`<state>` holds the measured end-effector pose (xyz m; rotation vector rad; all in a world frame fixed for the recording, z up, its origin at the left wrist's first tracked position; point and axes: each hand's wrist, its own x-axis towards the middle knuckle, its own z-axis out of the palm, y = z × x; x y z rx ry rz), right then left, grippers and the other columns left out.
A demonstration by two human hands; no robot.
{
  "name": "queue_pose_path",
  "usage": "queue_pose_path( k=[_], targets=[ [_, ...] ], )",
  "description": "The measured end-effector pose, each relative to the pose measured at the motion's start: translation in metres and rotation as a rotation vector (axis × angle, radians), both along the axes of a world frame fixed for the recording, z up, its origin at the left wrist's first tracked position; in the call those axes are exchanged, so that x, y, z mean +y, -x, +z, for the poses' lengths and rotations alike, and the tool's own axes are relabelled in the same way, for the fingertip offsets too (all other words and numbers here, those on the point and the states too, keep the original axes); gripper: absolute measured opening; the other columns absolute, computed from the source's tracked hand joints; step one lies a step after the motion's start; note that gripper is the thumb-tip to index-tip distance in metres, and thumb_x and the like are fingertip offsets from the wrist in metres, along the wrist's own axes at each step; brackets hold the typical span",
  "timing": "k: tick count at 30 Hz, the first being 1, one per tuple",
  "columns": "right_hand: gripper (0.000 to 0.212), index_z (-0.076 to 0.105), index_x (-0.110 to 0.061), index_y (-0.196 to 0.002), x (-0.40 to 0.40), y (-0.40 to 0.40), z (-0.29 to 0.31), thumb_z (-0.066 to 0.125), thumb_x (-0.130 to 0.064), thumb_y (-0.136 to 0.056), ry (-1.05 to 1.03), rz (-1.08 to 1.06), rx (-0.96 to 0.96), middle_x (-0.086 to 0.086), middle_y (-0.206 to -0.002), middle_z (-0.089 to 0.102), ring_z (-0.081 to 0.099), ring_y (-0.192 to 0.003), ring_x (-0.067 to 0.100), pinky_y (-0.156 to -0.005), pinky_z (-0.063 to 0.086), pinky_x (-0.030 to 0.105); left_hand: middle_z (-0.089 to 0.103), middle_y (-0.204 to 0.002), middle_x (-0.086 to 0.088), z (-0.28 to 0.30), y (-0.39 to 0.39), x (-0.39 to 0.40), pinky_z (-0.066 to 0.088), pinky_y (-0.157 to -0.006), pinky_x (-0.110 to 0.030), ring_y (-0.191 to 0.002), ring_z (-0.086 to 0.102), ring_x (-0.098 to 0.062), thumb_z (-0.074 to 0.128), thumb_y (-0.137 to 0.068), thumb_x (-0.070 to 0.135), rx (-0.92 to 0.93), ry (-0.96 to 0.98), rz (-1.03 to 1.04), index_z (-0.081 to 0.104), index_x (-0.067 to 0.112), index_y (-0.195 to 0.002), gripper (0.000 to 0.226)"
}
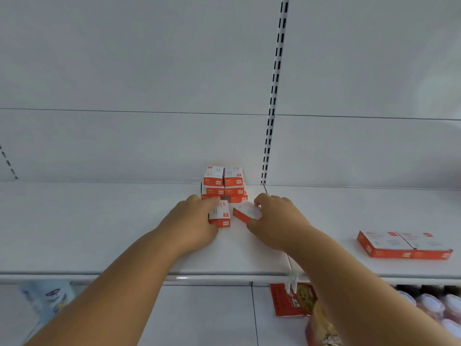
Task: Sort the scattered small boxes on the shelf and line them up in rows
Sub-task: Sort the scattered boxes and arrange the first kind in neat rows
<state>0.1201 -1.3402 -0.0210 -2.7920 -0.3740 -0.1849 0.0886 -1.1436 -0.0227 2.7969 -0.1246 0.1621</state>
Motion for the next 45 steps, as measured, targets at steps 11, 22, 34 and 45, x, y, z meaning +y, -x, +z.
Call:
queue_pose_path(
  k=[11, 22, 34, 45],
  targets=[
    [0.050, 0.053, -0.021, -0.134, -0.027, 0.016, 0.010, 0.062, -0.019, -0.085, -0.503, 0.037, -0.150, -0.011, -0.115, 0.055, 0.056, -0.090, 0.002, -0.069, 0.040, 0.007, 0.054, -0.105, 0.017, 0.017, 0.002, 0.006, 0.048, -0.072, -0.023, -0.082, 0.055, -0.002, 0.075, -0.070, 0.044, -0.021, -0.004, -0.260, 0.052, 0.032, -0.080, 0.028],
    [0.049, 0.052, -0.041, -0.105, -0.071, 0.037, 0.017, 0.073, -0.006, -0.079, -0.761, 0.085, -0.127, -0.013, -0.096, 0.066, 0.065, -0.089, -0.002, -0.065, 0.053, 0.012, 0.055, -0.105, 0.018, 0.008, 0.002, -0.026, 0.040, -0.080, -0.026, -0.101, 0.048, -0.009, 0.078, -0.067, 0.060, -0.373, 0.118, -0.188, 0.060, 0.034, -0.105, 0.050],
    [0.046, 0.063, -0.034, -0.109, -0.223, 0.020, 0.032, 0.078, -0.004, -0.078, -0.951, 0.161, 0.098, -0.003, -0.094, 0.077, 0.073, -0.088, 0.012, -0.077, 0.054, 0.022, 0.046, -0.101, 0.026, 0.021, -0.005, -0.171, 0.043, -0.049, -0.006, -0.088, 0.054, 0.002, 0.070, -0.079, 0.057, -0.095, 0.461, -0.217, 0.039, 0.053, -0.100, 0.038],
    [0.028, 0.068, -0.032, -0.101, -0.324, -0.036, 0.007, 0.075, -0.016, -0.081, -0.639, 0.053, 0.314, -0.003, -0.101, 0.071, 0.069, -0.095, 0.022, -0.089, 0.057, 0.042, 0.064, -0.104, 0.018, 0.013, -0.048, -0.269, 0.055, -0.077, -0.028, -0.089, 0.064, -0.001, 0.073, -0.081, 0.048, 0.172, 0.356, -0.086, 0.055, 0.039, -0.102, 0.029]
  ],
)
